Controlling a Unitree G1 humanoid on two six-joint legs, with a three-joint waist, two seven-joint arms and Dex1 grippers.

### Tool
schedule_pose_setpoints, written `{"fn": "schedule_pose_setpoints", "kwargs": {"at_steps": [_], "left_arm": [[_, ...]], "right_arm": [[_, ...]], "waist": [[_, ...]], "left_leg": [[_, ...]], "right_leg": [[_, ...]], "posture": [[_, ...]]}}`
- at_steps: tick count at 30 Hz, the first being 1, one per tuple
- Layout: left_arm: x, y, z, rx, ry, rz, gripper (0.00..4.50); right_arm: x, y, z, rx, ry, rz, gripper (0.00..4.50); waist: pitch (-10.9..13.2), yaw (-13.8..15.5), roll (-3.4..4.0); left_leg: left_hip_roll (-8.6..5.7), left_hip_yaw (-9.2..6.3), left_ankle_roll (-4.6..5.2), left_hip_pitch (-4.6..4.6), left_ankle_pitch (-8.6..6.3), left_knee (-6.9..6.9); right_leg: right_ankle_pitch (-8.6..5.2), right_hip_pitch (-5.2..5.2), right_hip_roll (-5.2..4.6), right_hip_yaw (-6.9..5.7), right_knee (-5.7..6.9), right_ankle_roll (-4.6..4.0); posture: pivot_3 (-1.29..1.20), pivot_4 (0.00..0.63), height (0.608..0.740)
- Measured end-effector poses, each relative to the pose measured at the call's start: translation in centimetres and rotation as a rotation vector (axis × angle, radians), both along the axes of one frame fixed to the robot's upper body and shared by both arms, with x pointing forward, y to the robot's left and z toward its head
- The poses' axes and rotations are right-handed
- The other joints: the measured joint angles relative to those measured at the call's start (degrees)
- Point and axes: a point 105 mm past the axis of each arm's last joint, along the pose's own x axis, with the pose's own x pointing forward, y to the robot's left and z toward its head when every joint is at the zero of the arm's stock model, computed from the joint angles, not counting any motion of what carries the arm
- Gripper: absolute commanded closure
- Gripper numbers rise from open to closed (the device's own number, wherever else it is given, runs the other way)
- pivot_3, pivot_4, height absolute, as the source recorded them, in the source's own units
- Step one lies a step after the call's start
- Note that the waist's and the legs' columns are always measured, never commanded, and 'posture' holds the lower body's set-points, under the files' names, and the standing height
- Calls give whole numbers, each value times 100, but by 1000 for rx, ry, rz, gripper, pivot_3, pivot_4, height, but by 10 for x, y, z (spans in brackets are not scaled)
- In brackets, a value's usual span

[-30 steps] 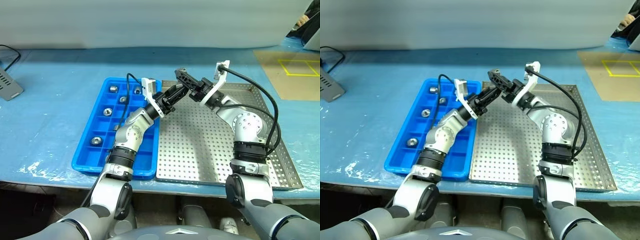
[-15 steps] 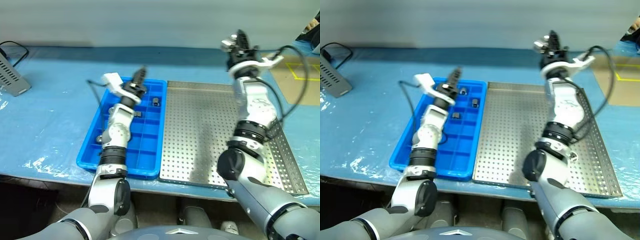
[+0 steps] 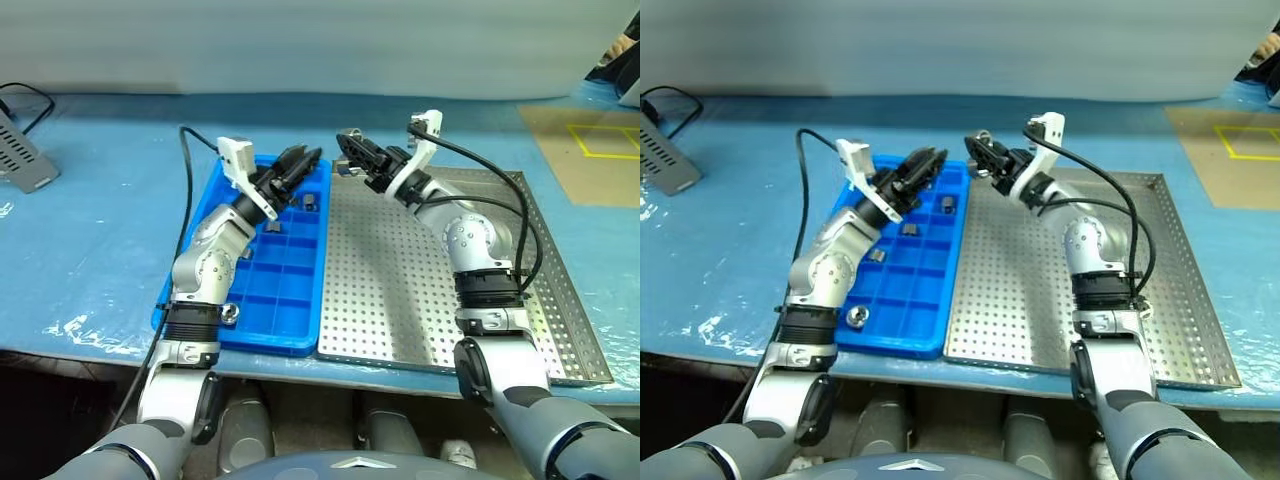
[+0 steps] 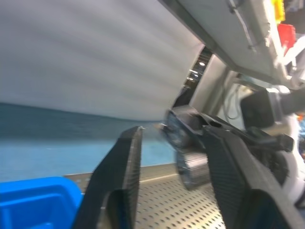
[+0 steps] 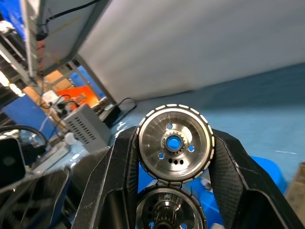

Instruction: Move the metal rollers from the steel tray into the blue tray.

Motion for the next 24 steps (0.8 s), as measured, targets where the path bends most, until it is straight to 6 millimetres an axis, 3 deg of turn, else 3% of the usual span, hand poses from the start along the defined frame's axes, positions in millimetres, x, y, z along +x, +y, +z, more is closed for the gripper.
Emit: {"fn": "schedule_pose_setpoints", "kwargs": {"at_steps": [3, 4, 10, 21, 24], "left_arm": [[-3, -13, -3, -2, 14, -40, 185], [-4, -16, -4, -4, 21, -49, 24], [-5, -25, -6, -18, 46, -84, 24], [8, -19, 0, -58, 13, -4, 24], [8, -13, -13, -47, 51, 9, 24]], "right_arm": [[-1, 5, 0, 27, 8, 15, 2823], [-1, 5, 1, 38, 11, 16, 2823], [-1, 5, 4, 66, 17, 19, 2823], [1, 0, 16, 191, 36, 12, 2823], [1, -6, 29, 257, 19, 15, 2823]], "waist": [[0, -18, 0], [0, -18, 0], [0, -24, 0], [0, -25, 0], [0, -28, 0]], "left_leg": [[3, -1, -2, 2, 3, 1], [3, -1, -2, 2, 3, 1], [4, -1, -1, 0, 3, -4], [3, -1, -1, 0, 3, -2], [3, -1, 0, 0, 3, -3]], "right_leg": [[4, -2, 2, 0, 3, -2], [4, -2, 3, 0, 2, -2], [4, -9, 7, 1, 1, -1], [5, -8, 6, 2, 1, -1], [5, -9, 7, 1, 1, -1]], "posture": [[-63, 150, 740], [-63, 150, 740], [-75, 150, 740], [-80, 150, 740], [-76, 150, 740]]}}
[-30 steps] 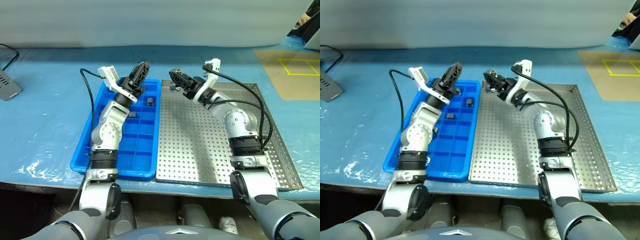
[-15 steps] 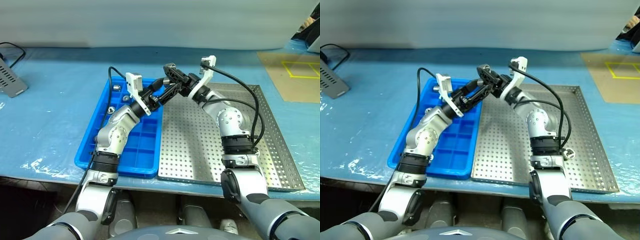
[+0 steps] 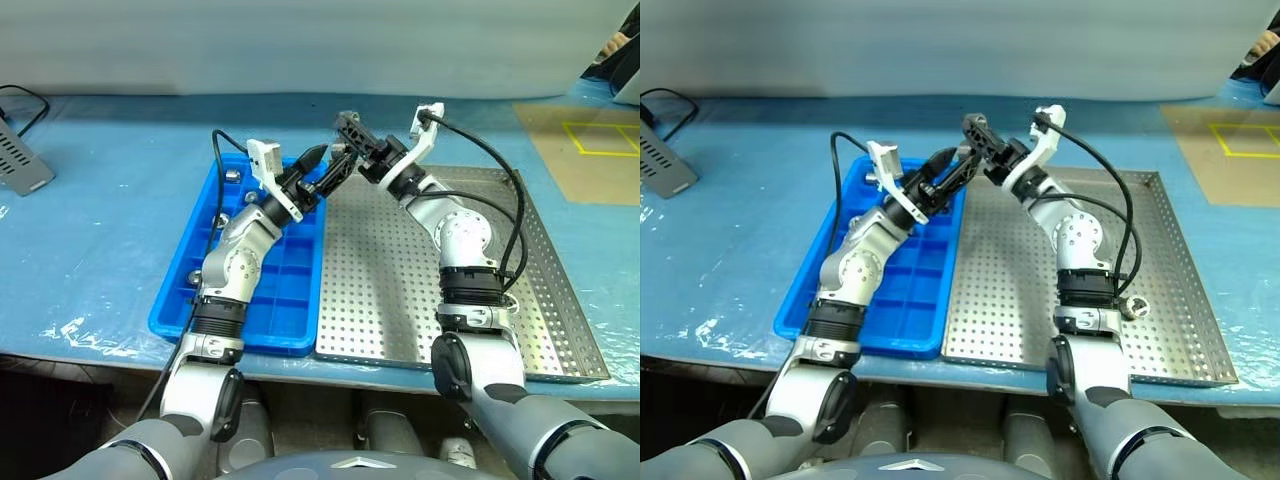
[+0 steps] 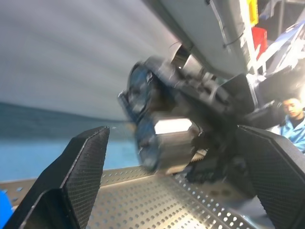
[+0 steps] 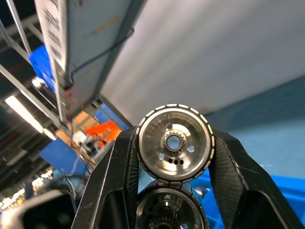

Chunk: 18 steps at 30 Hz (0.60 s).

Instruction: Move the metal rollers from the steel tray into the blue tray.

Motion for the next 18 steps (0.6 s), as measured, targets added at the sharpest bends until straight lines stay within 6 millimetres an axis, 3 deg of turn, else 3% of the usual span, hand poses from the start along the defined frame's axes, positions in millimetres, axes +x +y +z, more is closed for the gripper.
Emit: {"fn": "schedule_pose_setpoints", "kwargs": {"at_steps": [18], "left_arm": [[0, -6, 2, -24, 6, -13, 24]], "right_arm": [[-1, 1, 5, 32, 9, 19, 2823]], "waist": [[0, 9, 0]], "left_leg": [[0, 0, -1, 0, 1, 0]], "right_leg": [[0, 1, -1, -1, 0, 0]], "posture": [[-65, 150, 740]]}}
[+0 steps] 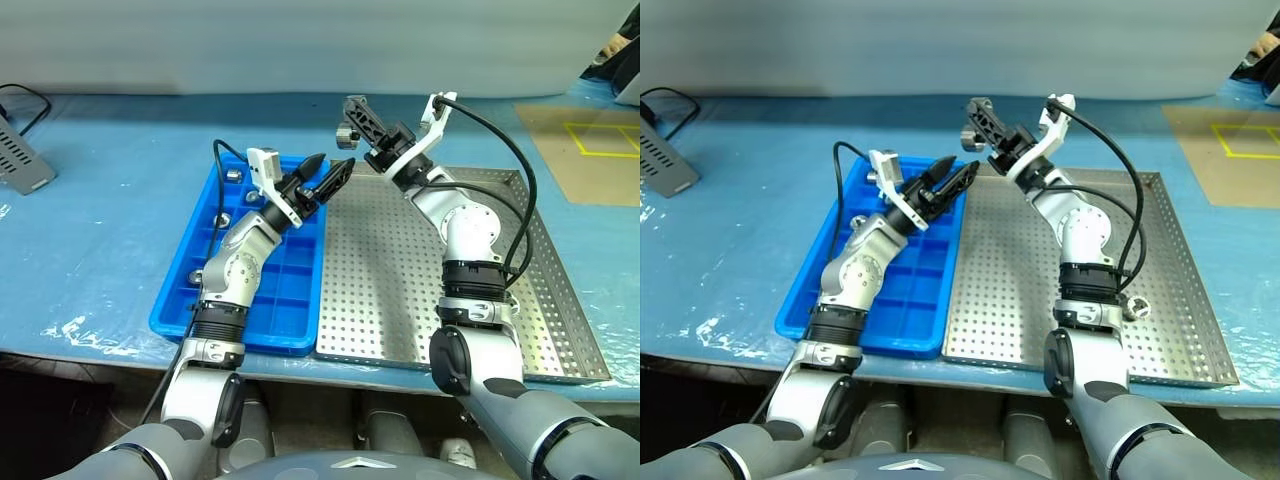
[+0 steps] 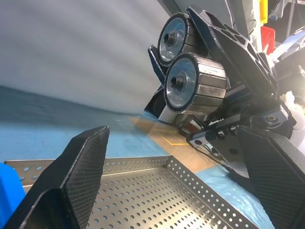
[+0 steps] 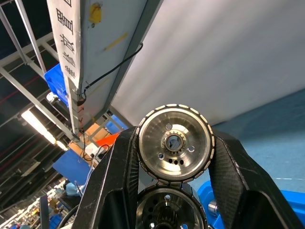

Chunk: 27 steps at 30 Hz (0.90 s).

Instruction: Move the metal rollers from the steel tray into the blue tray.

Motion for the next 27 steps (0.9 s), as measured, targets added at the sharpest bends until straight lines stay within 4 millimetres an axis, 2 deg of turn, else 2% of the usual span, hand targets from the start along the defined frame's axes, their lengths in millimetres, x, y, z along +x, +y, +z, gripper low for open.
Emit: {"fn": "schedule_pose_setpoints", "kwargs": {"at_steps": [12, 15, 22, 27], "left_arm": [[7, -8, 7, -2, -27, 12, 24], [8, -9, 12, -14, -45, 18, 622], [4, -11, 18, -67, -76, 1, 2914], [4, -10, 15, -79, -64, 4, 2963]], "right_arm": [[-1, 4, -1, -8, -1, 16, 2823], [-2, 6, -1, -11, 1, 23, 2823], [-5, 11, -4, -24, -1, 36, 2823], [-5, 12, -6, -27, 5, 37, 2823]], "waist": [[0, -2, 0], [0, 0, 0], [0, 1, 0], [0, 0, 0]], "left_leg": [[0, 0, 0, 0, 0, 0], [0, 0, 0, 0, 0, 0], [0, 0, 1, -1, 0, 0], [0, 0, 1, 0, 0, 0]], "right_leg": [[1, 0, 0, 0, 0, 1], [0, 0, 0, 0, 0, 0], [0, 0, -1, 0, 0, 0], [0, 0, 0, 0, 1, 0]], "posture": [[-72, 150, 740], [-72, 150, 740], [-75, 150, 740], [-73, 150, 740]]}}
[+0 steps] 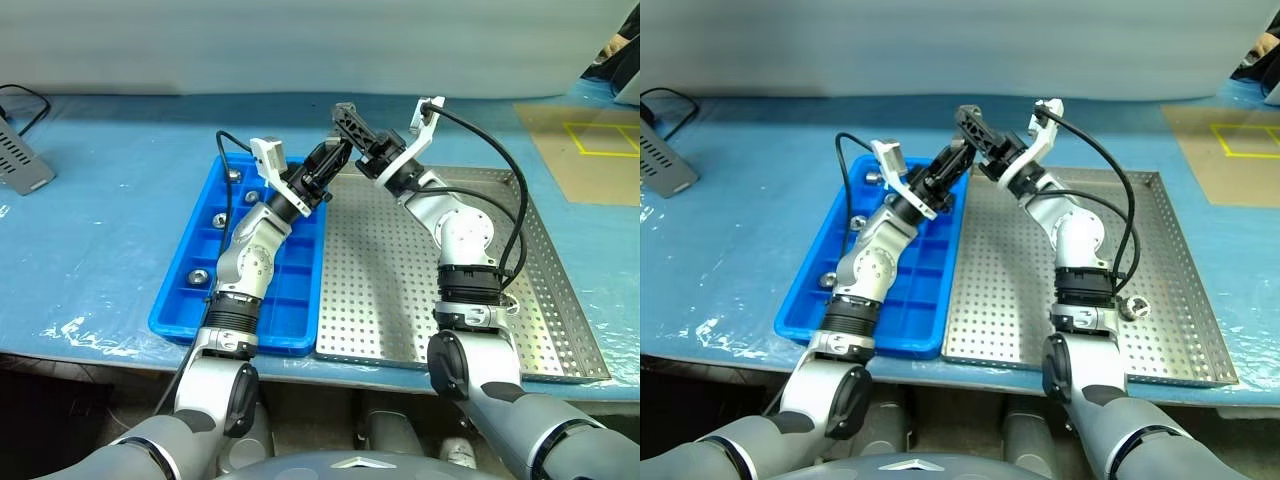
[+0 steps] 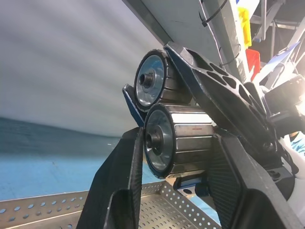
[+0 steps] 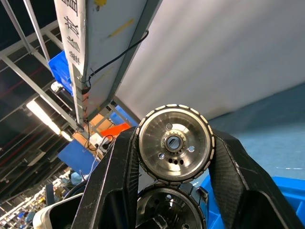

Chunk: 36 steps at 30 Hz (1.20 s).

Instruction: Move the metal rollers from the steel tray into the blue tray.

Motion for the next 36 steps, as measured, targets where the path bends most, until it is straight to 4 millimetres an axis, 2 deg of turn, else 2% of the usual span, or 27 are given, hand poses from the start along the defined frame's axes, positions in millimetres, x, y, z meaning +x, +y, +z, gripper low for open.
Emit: {"fn": "schedule_pose_setpoints", "kwargs": {"at_steps": [7, 12, 14, 15, 18, 20, 23, 24, 25, 28, 30, 31, 33, 36], "left_arm": [[7, 1, -5, -5, 61, 57, 2963], [21, 6, -6, -63, 157, 133, 2963], [29, 16, -3, -140, 209, 172, 2963], [33, 24, -4, -174, 238, 204, 2963], [49, 86, -23, -402, 386, 402, 2963], [51, 107, -32, -502, 440, 466, 2963], [53, 116, -40, -570, 488, 482, 2963], [53, 115, -38, -567, 482, 475, 2963], [51, 112, -31, -543, 444, 447, 2963], [37, 102, 10, -381, 229, 330, 2963], [22, 103, 37, -212, 63, 282, 2963], [15, 106, 43, -147, 11, 271, 2963], [6, 119, 43, -29, -39, 282, 2963], [-2, 142, 24, 113, -17, 316, 2963]], "right_arm": [[7, -1, -5, -35, 8, -68, 2823], [24, 6, -7, -17, 59, -145, 2823], [34, 5, -6, 51, 118, -177, 2823], [35, 1, -3, 93, 126, -195, 2823], [45, -73, 23, 353, 111, -397, 2823], [45, -100, 28, 475, 122, -455, 2823], [48, -98, 20, 571, 187, -423, 2823], [48, -94, 18, 547, 188, -409, 2823], [45, -87, 18, 420, 143, -391, 2823], [28, -49, 16, 20, -13, -265, 2823], [14, -21, 5, -196, -92, -142, 2823], [8, -12, -2, -273, -116, -91, 2823], [-1, -1, -21, -405, -136, -10, 2823], [-9, 4, -52, -619, -144, 66, 2823]], "waist": [[0, -2, 0], [0, -20, 0], [0, -15, 0], [0, -14, 0], [1, 37, -1], [0, 35, -2], [1, -27, -2], [1, -40, -2], [1, -34, -3], [6, -20, -10], [5, -21, -10], [5, -17, -9], [5, -5, -9], [6, 18, -12]], "left_leg": [[0, 0, 0, 0, 0, 1], [0, 0, -4, 1, 2, 1], [0, 0, -4, 0, 2, 0], [-1, 0, -3, 1, 1, 0], [-5, -1, 4, -7, -3, 3], [-5, -1, 11, -11, -8, 8], [-1, -1, 12, -14, -9, 8], [0, -2, 10, -23, -7, 7], [1, -9, 8, -34, -5, 8], [3, -19, 6, -40, -3, 9], [5, -21, 0, -23, -1, -1], [4, -21, -1, -18, -1, -3], [2, -19, -2, -11, -1, -3], [2, -20, -8, -15, 3, 6]], "right_leg": [[0, 0, 0, 0, 0, 0], [0, -2, 0, 1, 3, 0], [0, -2, 1, 0, 3, 0], [0, -2, 1, 2, 3, 0], [6, 2, 0, 2, 0, 9], [14, 2, 0, 3, -2, 23], [15, -9, 3, 0, 0, 24], [16, -18, 3, -1, 1, 25], [16, -19, 4, -9, 0, 26], [17, -21, 7, -17, -1, 28], [17, -13, 8, -19, 0, 29], [17, -9, 8, -19, -1, 28], [16, -1, 6, -18, -1, 27], [4, 1, 4, -17, -1, 9]], "posture": [[-74, 150, 740], [-72, 150, 740], [-72, 150, 740], [-71, 150, 740], [-71, 150, 740], [-72, 150, 740], [-77, 150, 740], [-77, 150, 740], [-77, 150, 740], [-73, 150, 740], [-73, 150, 740], [-59, 150, 740], [-47, 150, 740], [-30, 150, 740]]}}
